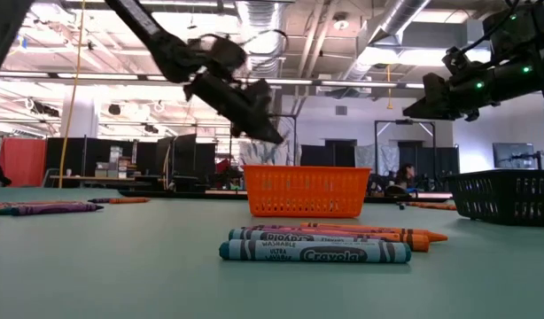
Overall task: Sort crayons
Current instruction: Put the green crayon into the blue bin
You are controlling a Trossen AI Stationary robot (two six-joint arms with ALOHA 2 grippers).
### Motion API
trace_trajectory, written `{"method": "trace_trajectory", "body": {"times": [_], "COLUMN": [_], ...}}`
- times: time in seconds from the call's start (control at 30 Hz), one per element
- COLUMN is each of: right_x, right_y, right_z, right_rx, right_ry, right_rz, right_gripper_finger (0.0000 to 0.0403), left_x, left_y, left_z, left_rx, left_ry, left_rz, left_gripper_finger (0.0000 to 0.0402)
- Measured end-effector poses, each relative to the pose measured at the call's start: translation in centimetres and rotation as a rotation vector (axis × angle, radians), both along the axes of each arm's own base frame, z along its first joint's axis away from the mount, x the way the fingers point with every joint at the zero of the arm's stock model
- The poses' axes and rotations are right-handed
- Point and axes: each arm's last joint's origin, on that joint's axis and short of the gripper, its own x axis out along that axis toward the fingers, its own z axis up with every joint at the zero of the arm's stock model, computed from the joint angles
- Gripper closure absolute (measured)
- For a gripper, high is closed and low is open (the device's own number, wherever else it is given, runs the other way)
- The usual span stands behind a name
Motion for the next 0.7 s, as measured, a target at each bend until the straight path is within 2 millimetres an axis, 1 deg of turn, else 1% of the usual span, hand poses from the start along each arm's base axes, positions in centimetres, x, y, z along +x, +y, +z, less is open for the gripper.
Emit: {"method": "trace_trajectory", "body": {"times": [0.13, 0.3, 0.47, 0.53, 0.7], "right_x": [0.0, 0.0, 0.0, 0.0, 0.0], "right_y": [0.0, 0.0, 0.0, 0.0, 0.0], "right_z": [0.0, 0.0, 0.0, 0.0, 0.0], "right_rx": [0.0, -0.013, -0.014, -0.014, -0.014], "right_ry": [0.0, 0.016, 0.019, 0.019, 0.019], "right_rz": [0.0, 0.001, 0.001, 0.001, 0.001], "right_gripper_finger": [0.0295, 0.0295, 0.0295, 0.0295, 0.0295], "left_x": [2.2, 3.9, 5.0, 5.3, 5.4], "left_y": [0.9, 1.6, 2.1, 2.2, 2.1], "left_z": [-0.7, -0.8, -1.1, -1.0, -1.3], "left_rx": [-0.037, -0.068, -0.075, -0.068, -0.067], "left_ry": [0.103, 0.241, 0.332, 0.343, 0.365], "left_rz": [-0.026, -0.062, -0.028, -0.016, -0.003], "left_gripper_finger": [0.0384, 0.0384, 0.0384, 0.0384, 0.0378]}}
